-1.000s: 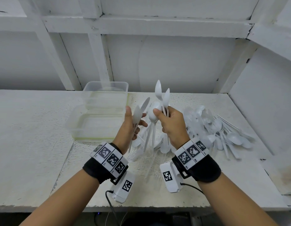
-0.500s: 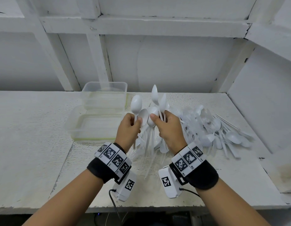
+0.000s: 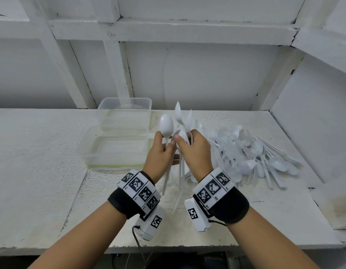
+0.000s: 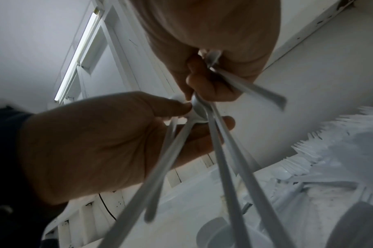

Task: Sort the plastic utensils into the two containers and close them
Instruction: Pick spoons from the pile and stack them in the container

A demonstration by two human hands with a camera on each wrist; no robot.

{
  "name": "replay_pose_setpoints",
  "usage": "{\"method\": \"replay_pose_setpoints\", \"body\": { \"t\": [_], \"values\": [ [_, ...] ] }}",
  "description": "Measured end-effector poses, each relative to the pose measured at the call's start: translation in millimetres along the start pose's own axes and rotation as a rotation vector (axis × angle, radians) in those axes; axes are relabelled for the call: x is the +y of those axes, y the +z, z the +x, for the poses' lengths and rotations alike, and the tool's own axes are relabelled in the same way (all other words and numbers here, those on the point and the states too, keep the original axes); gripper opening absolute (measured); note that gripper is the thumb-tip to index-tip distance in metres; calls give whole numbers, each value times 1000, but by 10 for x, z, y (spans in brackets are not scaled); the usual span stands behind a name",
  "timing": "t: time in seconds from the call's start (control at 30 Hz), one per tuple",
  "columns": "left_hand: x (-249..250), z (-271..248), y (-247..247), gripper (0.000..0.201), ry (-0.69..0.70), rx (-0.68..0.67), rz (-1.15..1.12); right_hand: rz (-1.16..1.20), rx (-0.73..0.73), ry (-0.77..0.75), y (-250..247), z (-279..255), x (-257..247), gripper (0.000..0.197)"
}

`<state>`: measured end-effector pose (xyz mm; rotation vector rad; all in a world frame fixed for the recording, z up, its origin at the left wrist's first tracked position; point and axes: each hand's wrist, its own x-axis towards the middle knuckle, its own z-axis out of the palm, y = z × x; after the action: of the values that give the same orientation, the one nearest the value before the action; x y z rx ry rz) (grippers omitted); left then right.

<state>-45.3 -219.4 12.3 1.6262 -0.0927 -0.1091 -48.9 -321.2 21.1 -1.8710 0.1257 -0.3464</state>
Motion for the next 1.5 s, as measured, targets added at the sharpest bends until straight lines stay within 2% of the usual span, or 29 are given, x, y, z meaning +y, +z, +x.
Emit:
{"method": "replay_pose_setpoints", "body": {
  "t": [0.13,0.27,0.4,0.5,0.57,0.67,0.87,0.93,1.0,1.17,1.4,1.5],
  "values": [
    [42,-56,41,16,-2,-60,-14,37,36,82,77,42,12,29],
    [28,-56,29,14,-1,-26,29,-13,-4,89,50,41,-68,40],
    [21,-37,-16,20,-26,-4,2,-7,-152,150,24,52,-107,28],
    [8,-32,-48,12,-17,22,7,-7,-196,168,-18,80,-89,22],
    [-5,-27,-67,5,-9,41,2,4,-187,157,-51,99,-78,19],
    [-5,-36,-44,5,1,25,18,16,-153,128,-75,109,-58,17],
    [41,-101,27,18,-55,30,-49,49,-97,94,-56,94,-11,16],
    [57,-102,14,19,-69,32,-66,108,-66,122,-68,83,-2,8],
    [61,-88,-4,19,-90,36,-82,149,-17,151,-89,95,23,17],
    [55,-92,-12,20,-102,-8,-78,104,-182,103,-133,88,7,14],
    [38,-113,-7,18,-74,-15,18,56,-149,55,-162,99,56,7],
    [-7,-78,28,19,-107,4,59,21,-114,60,-81,89,104,9]
  ]
}}
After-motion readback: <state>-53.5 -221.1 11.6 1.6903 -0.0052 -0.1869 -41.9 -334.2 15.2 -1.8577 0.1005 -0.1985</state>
